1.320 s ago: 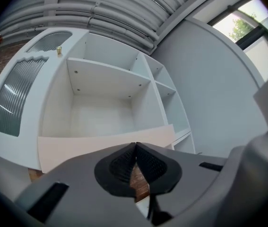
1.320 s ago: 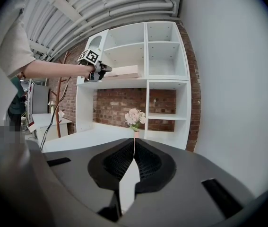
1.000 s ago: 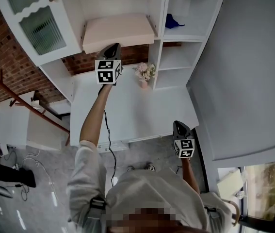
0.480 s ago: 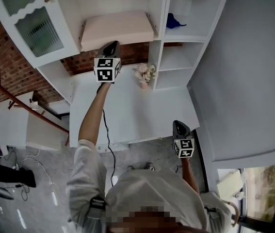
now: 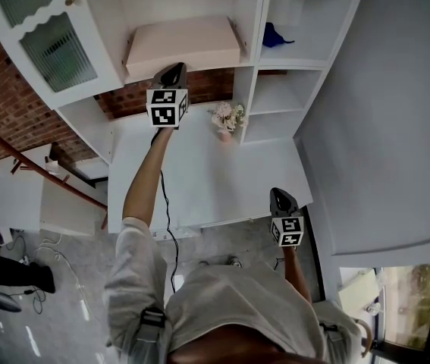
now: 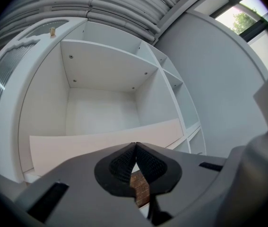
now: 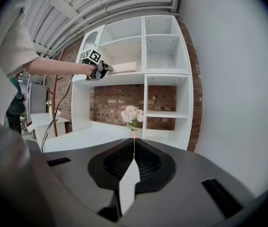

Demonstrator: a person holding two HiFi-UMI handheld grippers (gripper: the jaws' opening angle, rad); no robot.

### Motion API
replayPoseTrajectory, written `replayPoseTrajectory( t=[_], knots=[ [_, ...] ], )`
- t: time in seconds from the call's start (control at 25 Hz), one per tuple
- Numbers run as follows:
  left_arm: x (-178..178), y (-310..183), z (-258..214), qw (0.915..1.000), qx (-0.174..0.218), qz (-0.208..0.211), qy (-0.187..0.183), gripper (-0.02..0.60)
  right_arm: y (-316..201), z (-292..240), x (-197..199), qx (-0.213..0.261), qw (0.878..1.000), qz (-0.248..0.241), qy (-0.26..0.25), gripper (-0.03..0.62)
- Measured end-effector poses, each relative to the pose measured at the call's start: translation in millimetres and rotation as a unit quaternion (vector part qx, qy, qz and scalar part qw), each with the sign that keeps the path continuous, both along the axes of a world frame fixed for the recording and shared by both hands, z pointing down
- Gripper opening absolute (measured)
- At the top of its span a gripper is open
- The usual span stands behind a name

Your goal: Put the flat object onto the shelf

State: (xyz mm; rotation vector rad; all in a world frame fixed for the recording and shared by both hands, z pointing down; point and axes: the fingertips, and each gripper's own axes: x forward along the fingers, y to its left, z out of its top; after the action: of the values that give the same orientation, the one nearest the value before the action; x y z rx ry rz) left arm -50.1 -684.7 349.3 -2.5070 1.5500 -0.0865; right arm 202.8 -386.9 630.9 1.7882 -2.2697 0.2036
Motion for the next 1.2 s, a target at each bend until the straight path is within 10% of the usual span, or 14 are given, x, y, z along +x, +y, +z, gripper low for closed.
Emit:
replayPoseTrajectory(
  t=[1.2],
  knots=[
    [-8,64,32,0.999,-0.018,0.038,-0.016,0.015,21,0,-25,0.0,0.999,-0.038,0.001,0.029]
  ],
)
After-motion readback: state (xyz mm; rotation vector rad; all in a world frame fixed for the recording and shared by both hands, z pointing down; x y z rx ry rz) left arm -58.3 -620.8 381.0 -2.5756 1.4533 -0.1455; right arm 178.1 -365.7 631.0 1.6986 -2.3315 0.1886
